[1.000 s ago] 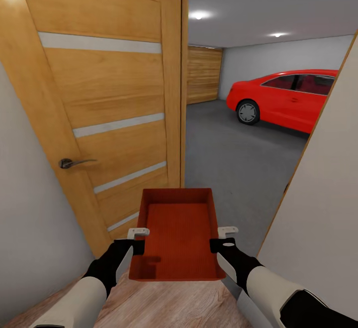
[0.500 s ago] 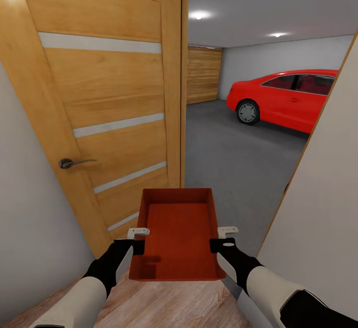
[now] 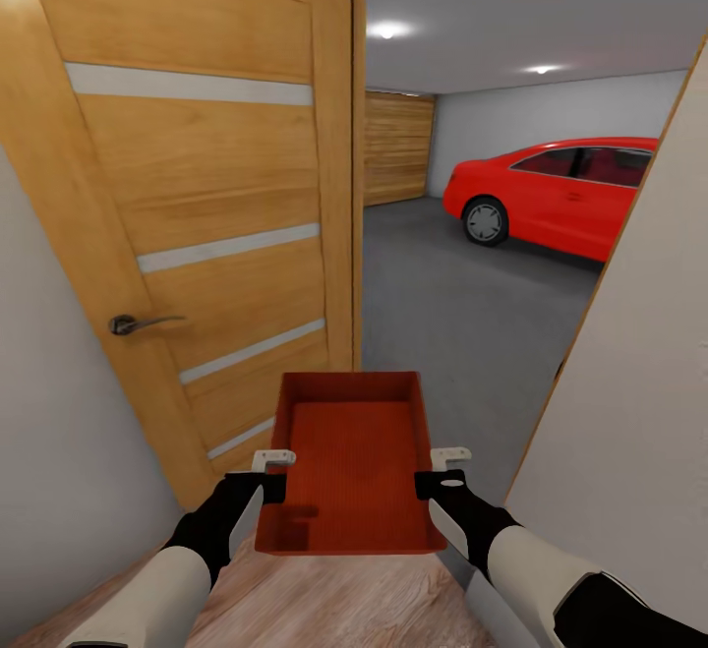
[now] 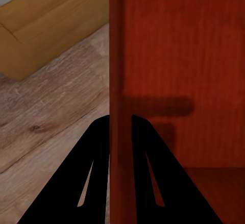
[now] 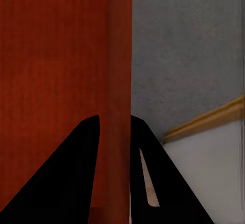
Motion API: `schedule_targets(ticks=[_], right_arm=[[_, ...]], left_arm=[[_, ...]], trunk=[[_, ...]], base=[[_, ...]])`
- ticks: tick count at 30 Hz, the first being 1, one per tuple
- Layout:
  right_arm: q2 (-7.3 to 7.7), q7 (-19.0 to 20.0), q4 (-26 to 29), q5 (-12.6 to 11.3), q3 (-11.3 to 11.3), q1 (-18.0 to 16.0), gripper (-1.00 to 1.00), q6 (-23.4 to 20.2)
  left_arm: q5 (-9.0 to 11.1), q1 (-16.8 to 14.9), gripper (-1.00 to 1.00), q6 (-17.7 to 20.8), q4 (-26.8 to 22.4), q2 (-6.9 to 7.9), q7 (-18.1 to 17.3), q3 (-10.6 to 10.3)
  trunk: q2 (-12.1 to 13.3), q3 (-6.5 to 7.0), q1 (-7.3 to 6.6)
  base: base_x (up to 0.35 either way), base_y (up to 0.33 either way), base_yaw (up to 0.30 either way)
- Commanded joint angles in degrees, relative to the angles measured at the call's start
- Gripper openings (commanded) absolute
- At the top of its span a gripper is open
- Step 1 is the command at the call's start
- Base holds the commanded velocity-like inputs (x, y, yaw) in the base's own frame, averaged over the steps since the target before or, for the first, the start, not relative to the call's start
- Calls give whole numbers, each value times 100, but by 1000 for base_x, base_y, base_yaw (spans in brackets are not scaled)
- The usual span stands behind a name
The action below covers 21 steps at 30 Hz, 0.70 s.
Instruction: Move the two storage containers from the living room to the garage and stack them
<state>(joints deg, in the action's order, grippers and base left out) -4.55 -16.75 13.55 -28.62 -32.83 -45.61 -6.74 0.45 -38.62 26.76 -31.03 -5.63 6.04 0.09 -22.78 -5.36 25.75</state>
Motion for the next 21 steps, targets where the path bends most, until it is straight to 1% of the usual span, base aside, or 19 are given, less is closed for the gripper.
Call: schedule_targets(ticks=[1, 11, 15, 21], right_arm=[[-2, -47, -12, -91, -75, -1, -100, -38], [-2, -47, -11, -91, -76, -1, -100, -38], [-2, -47, -11, -91, -77, -1, -100, -38], [-2, -47, -11, -91, -77, -1, -100, -38]], left_arm=[[-242, -6, -100, -426, -43, -8, 55, 60], [-246, -6, -100, -420, -37, -8, 55, 53], [-247, -6, -100, -419, -26, -8, 55, 53], [-247, -6, -100, -421, -21, -8, 48, 52]], trunk=[[-13, -13, 3], [-13, -13, 3], [-13, -13, 3], [-13, -13, 3]], base=[[0, 0, -208], [18, 5, -235], [170, 127, -241], [234, 193, -241]])
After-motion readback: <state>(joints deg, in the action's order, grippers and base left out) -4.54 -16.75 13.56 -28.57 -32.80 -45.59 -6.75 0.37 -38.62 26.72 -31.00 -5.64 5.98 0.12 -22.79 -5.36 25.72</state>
